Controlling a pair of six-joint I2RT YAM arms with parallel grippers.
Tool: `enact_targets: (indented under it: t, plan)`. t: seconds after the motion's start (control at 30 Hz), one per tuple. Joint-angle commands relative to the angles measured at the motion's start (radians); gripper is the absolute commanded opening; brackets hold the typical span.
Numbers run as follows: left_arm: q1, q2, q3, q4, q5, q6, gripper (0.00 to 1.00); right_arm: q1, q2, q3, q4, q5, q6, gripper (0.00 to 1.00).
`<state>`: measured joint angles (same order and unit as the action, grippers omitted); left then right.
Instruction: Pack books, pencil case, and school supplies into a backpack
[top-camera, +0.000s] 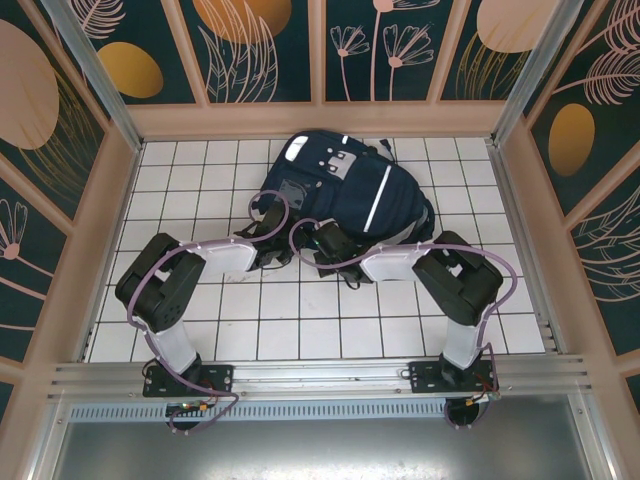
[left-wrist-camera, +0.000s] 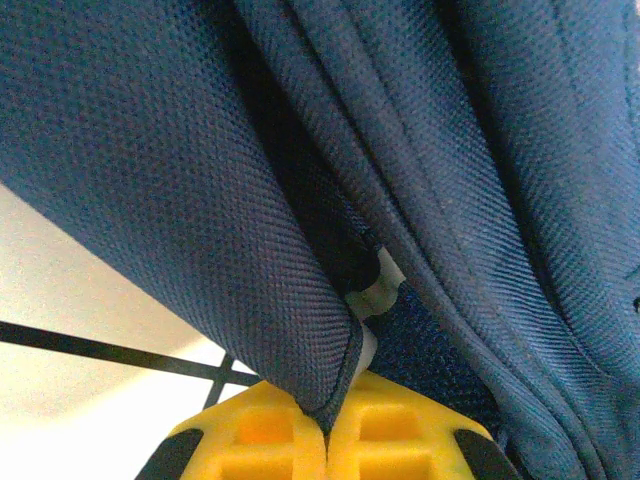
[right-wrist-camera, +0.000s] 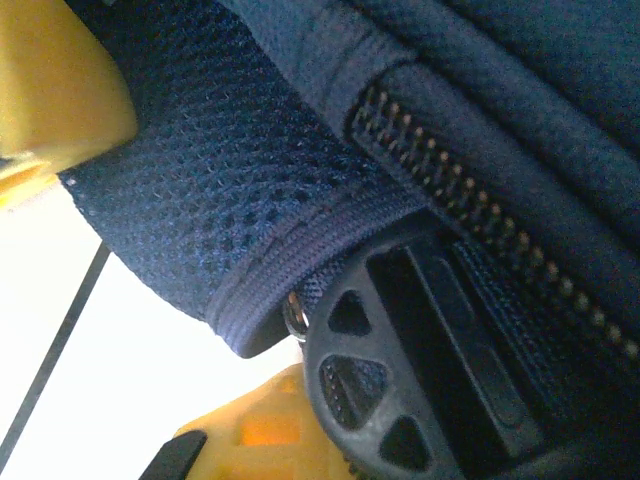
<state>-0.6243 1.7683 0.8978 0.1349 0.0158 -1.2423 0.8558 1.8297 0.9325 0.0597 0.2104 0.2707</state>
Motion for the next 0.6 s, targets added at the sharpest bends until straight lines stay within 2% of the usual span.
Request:
enact_targets:
  t: [0.0, 0.33, 0.57]
  plan:
    - [0.006, -0.018, 0.017, 0.020, -0.011, 0.003, 0.00, -0.006, -0.029, -0.017, -0.015, 0.062, 0.050, 0.00]
    - [0.122, -0.122, -0.096, 0.011, -0.030, 0.014, 0.00, -0.013, -0.175, -0.112, -0.140, 0.116, 0.135, 0.00]
    - [0.242, -0.168, -0.121, -0.046, -0.040, 0.098, 0.00, -0.043, -0.295, -0.189, -0.239, 0.136, 0.176, 0.00]
